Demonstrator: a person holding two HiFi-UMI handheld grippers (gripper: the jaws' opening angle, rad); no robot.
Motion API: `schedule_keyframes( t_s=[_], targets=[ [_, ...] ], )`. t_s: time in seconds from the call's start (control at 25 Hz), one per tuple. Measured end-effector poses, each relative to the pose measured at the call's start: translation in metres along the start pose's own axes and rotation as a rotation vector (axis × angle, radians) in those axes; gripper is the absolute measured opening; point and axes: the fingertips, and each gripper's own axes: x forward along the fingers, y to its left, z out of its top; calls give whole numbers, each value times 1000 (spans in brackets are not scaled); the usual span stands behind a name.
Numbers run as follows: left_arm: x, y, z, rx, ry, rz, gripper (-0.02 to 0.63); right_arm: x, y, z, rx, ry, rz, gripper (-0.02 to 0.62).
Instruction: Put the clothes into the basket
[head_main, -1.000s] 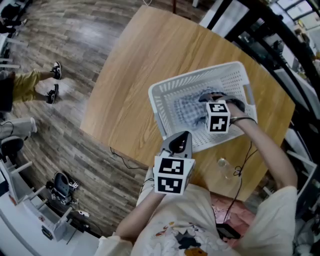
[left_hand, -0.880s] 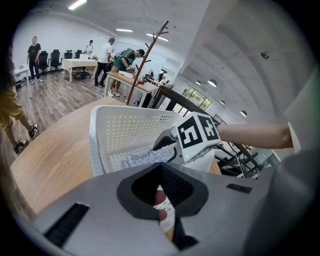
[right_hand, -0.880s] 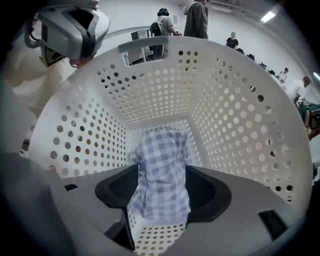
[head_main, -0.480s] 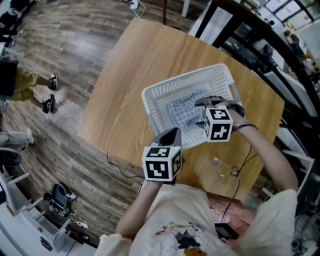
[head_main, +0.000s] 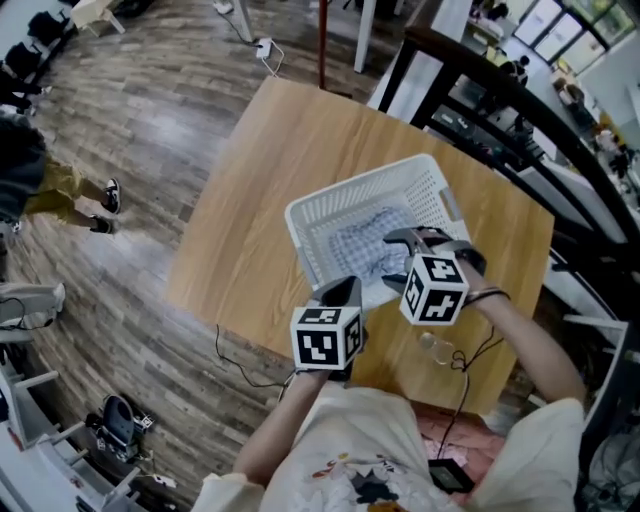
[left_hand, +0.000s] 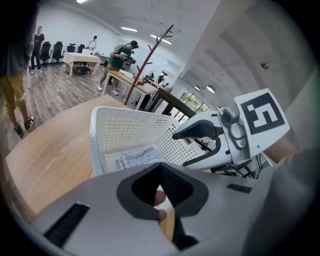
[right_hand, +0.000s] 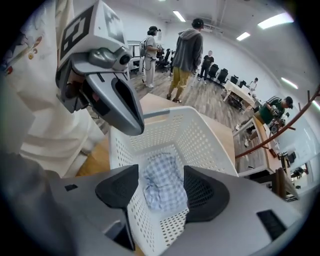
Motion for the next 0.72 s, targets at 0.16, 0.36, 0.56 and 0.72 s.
schedule_keyframes(
  t_s=[0.16,0.36,0.56,0.72],
  targets=[
    [-14,-11,0,35,-15,-15,-3,-17,5,10,73,-63,-50,287],
    [-41,-13,4,46,-56,-24,-3,-47,10,28,240,-203,-175,244],
    [-64,-15,2,90,-84,-21,-3,-69,14,34,540,-374,-287,210],
    [-73,-22,-6,118,-81,-35,-3,-85,14,34,730,-502,-389,189]
  ],
)
